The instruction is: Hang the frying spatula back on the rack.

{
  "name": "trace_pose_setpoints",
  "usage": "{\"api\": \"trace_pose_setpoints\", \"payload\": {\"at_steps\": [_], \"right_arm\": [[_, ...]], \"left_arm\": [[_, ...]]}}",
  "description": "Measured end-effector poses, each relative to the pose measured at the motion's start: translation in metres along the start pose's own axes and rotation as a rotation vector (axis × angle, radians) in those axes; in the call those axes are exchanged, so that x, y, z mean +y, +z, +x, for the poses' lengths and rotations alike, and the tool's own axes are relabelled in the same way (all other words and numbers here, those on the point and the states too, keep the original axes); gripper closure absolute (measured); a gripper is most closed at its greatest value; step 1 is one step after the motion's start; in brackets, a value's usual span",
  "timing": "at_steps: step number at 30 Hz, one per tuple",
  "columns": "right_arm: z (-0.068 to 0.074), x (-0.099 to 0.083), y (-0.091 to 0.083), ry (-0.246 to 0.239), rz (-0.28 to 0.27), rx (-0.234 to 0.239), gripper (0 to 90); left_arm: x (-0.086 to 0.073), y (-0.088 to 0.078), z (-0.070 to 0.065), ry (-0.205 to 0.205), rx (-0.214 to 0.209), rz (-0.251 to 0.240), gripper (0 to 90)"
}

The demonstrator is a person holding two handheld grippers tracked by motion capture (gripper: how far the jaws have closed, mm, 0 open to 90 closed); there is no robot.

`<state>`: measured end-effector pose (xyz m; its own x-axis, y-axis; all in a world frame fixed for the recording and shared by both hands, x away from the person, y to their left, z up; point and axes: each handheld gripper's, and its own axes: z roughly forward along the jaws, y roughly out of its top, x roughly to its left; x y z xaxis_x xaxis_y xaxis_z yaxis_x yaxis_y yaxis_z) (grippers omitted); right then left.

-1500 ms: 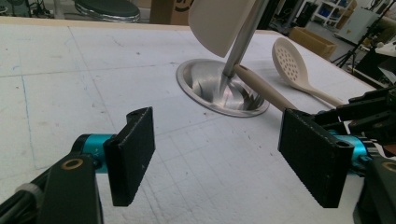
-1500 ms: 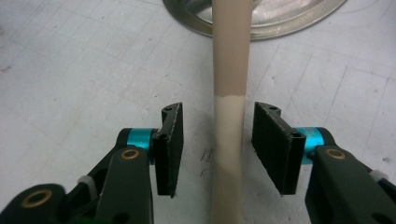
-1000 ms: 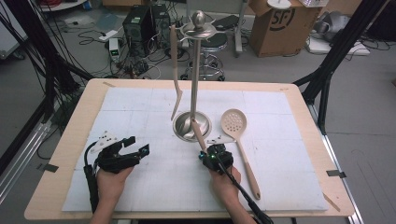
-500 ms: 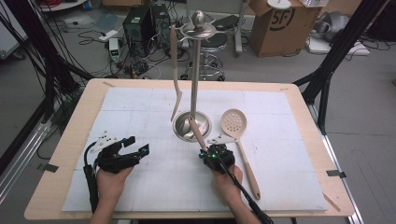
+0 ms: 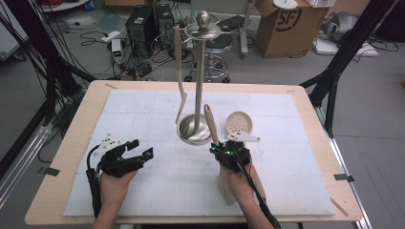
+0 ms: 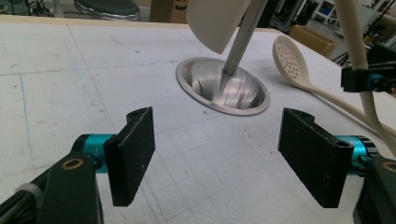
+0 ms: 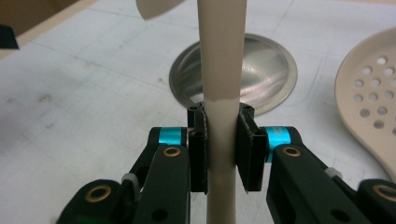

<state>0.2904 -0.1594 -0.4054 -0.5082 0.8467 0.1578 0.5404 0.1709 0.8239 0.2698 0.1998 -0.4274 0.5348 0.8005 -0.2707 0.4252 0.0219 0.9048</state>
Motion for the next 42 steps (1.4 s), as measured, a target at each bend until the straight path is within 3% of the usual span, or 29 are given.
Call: {"api": "trace_pose_setpoints", "payload": {"at_steps": [20,42], "right_arm": [[0.001,0.018,-0.012,-0.005,-0.091,0.005,77.8],[0.011,0.073,-0.044,-0.029,-0.270,0.046,77.6]], "left_arm": [[0.000,0.000,0.000,-0.002,0.002,0.001,27.8],[0.000,-0.001,0.001,0.001,0.004,0.000,27.8]]}}
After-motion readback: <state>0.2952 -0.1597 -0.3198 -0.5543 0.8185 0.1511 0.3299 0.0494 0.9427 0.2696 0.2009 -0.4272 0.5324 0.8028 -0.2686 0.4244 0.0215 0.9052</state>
